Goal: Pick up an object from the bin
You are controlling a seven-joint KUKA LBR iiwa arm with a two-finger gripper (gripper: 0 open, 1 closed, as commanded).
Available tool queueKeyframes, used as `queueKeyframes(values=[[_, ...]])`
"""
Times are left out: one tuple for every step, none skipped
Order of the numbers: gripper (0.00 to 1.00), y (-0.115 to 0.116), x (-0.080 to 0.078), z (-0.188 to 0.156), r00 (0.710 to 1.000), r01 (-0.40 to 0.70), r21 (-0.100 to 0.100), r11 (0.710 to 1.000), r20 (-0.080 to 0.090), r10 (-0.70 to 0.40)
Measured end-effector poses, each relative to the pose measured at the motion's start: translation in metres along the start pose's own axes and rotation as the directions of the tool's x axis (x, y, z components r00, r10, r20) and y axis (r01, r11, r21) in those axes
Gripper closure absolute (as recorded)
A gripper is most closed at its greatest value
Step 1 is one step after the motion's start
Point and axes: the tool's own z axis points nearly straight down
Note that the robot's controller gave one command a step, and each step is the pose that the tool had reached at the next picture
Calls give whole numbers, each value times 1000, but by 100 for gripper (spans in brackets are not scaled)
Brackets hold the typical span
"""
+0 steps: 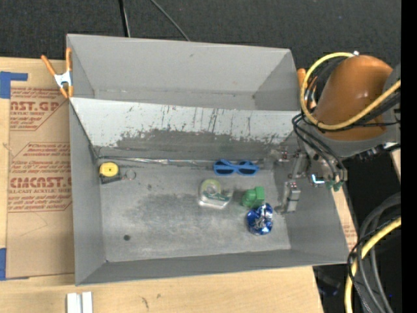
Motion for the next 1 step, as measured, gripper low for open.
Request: queueKeyframes(values=[[0, -24, 4, 100, 937, 348, 5, 937, 14, -348]])
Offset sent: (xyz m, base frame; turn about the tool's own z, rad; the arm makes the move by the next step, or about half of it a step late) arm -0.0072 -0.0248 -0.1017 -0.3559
